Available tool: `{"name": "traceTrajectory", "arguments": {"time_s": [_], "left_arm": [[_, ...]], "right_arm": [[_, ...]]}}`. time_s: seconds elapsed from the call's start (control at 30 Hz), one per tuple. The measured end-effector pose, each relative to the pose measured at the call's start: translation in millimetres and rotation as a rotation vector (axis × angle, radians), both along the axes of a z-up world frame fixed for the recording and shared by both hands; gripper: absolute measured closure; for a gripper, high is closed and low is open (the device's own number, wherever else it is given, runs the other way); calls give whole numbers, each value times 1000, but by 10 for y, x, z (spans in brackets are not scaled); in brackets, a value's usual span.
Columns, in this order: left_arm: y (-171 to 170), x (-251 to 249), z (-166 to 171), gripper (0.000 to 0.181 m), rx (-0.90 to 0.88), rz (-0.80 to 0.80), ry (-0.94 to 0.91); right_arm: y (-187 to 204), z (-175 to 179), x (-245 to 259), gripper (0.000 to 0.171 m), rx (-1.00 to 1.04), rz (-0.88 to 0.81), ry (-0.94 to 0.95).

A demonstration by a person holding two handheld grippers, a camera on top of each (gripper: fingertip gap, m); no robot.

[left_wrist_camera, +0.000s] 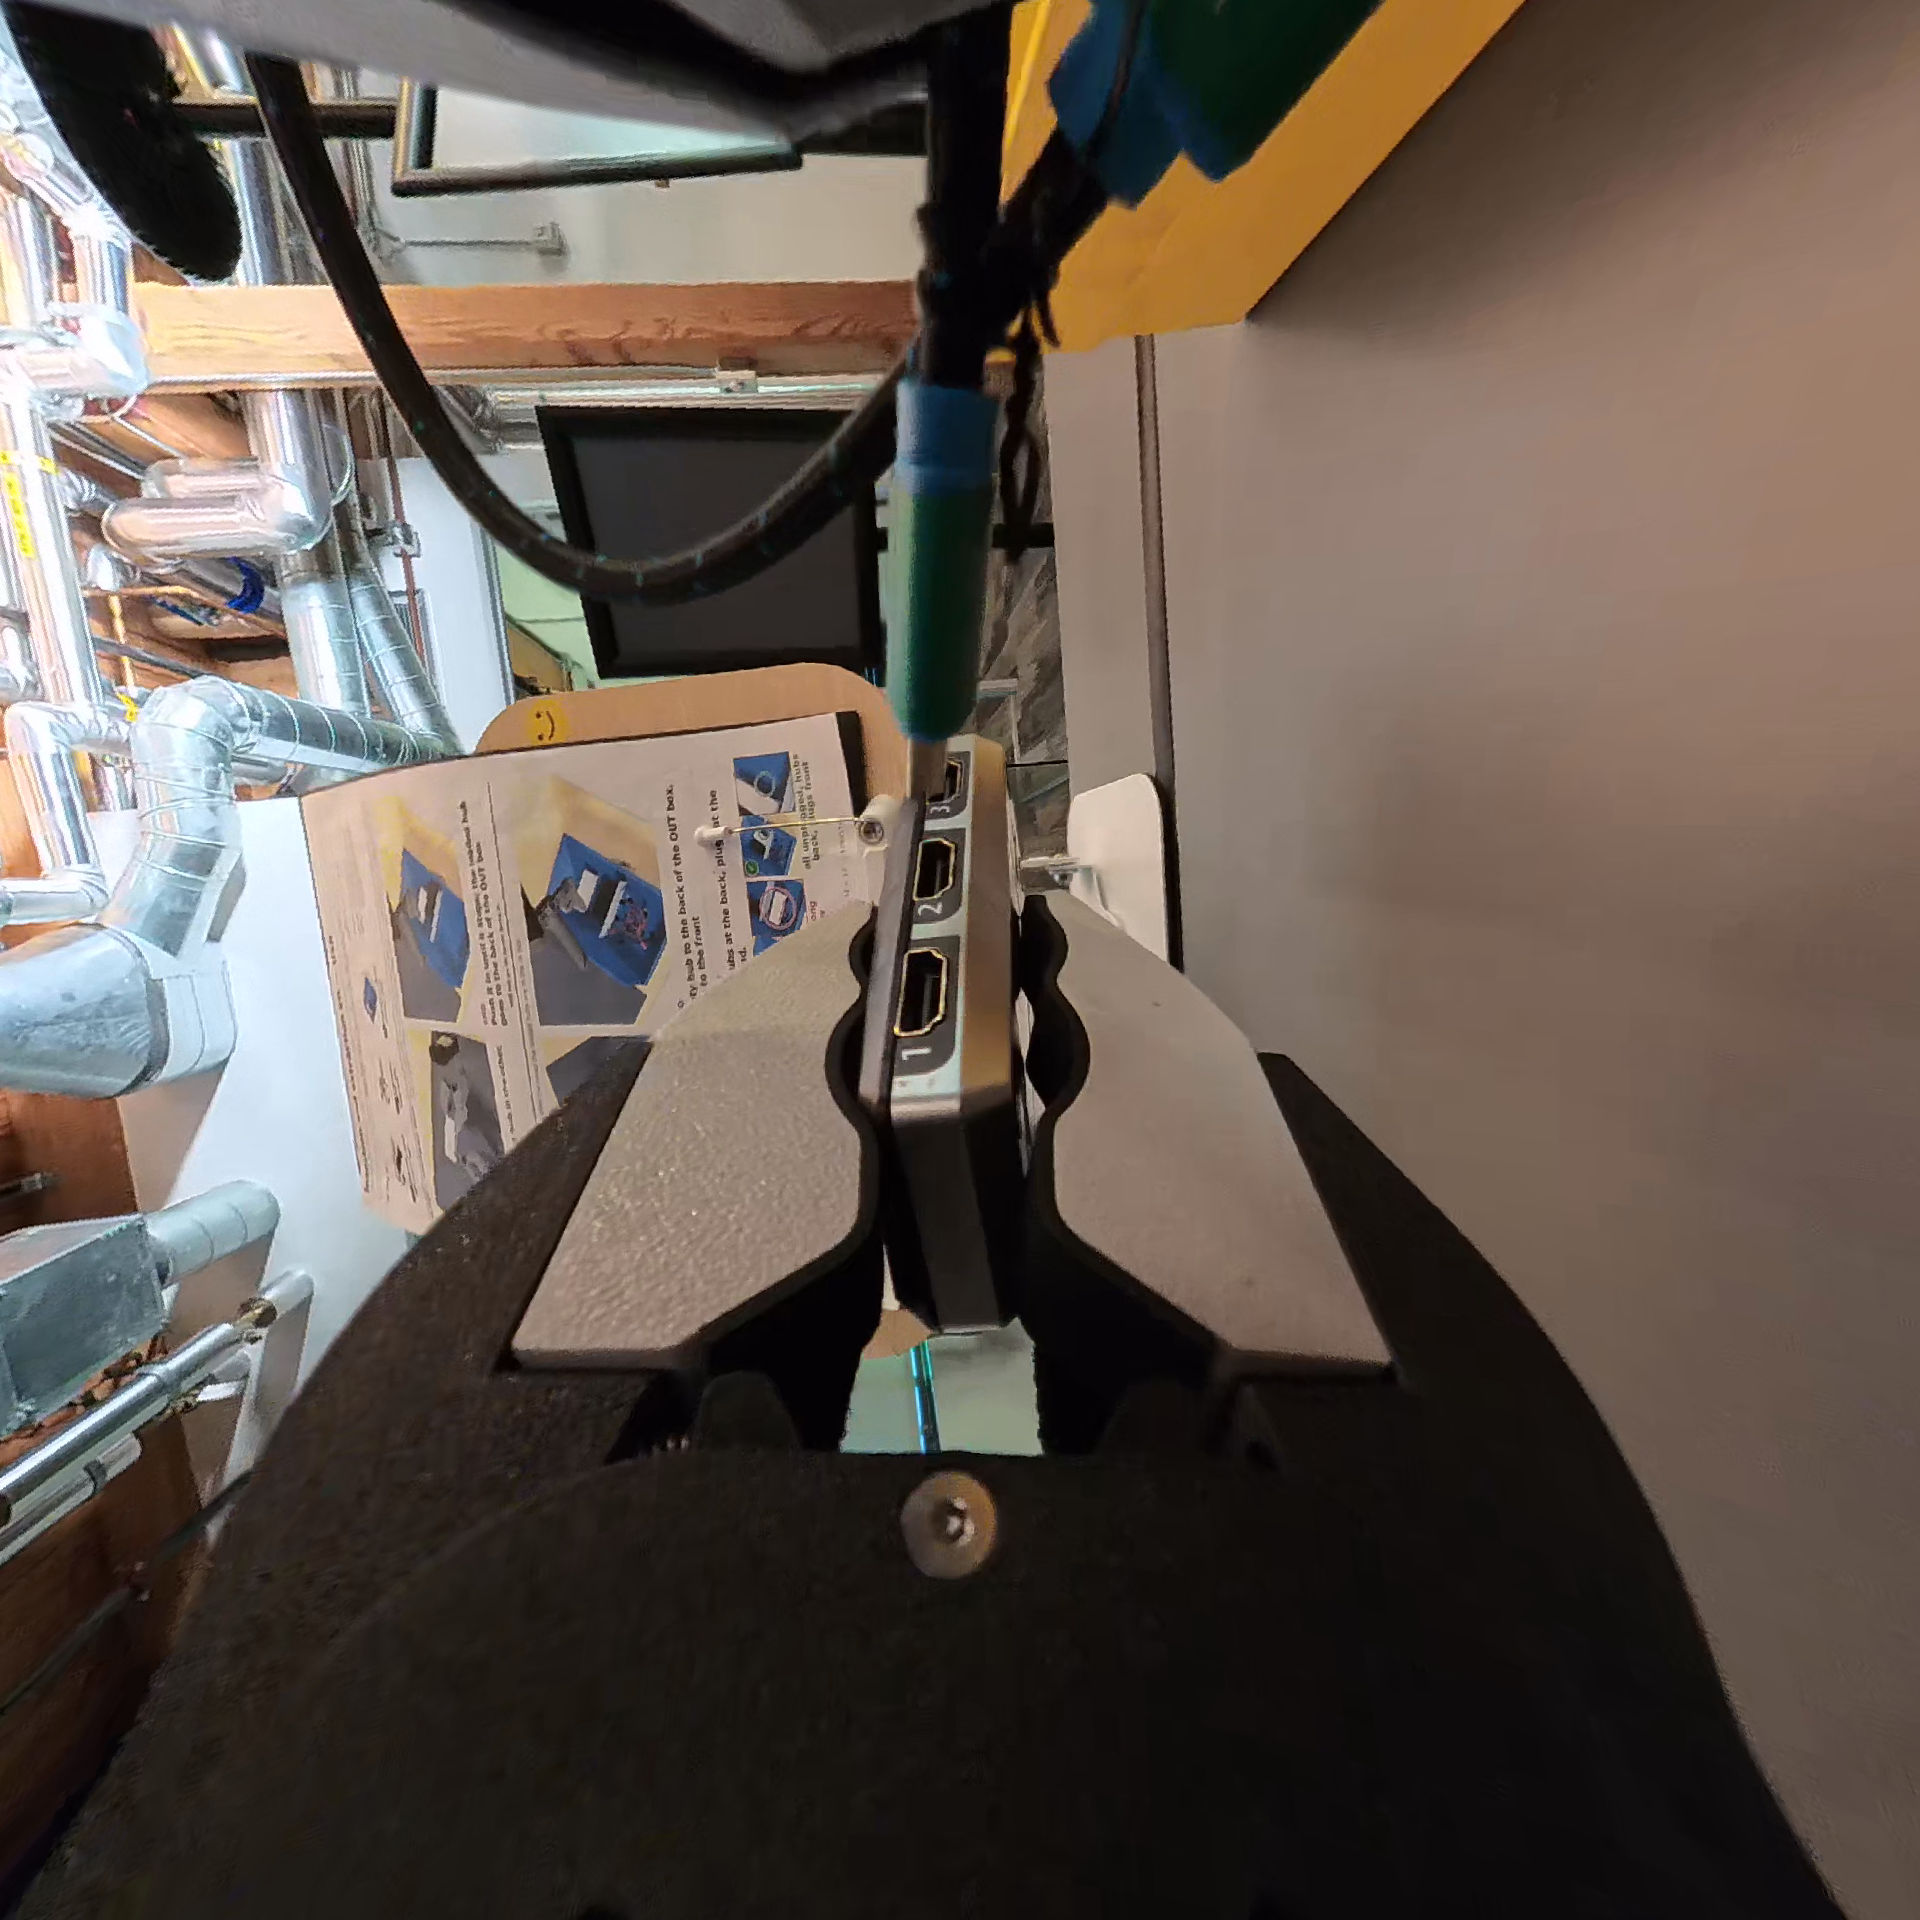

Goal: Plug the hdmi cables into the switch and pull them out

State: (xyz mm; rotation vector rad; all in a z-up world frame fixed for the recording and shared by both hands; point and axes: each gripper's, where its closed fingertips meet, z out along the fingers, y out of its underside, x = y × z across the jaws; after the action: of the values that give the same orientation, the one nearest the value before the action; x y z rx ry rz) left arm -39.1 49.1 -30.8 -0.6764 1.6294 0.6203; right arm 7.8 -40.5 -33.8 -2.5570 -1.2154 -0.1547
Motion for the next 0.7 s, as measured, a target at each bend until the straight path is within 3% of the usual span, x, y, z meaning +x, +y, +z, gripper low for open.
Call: {"name": "traceTrajectory", "arguments": {"time_s": [0.7], "left_arm": [[-111,78,-213,157,33,-41,122]], "right_arm": [[5,-201,27,163,-83,9,-58]]}}
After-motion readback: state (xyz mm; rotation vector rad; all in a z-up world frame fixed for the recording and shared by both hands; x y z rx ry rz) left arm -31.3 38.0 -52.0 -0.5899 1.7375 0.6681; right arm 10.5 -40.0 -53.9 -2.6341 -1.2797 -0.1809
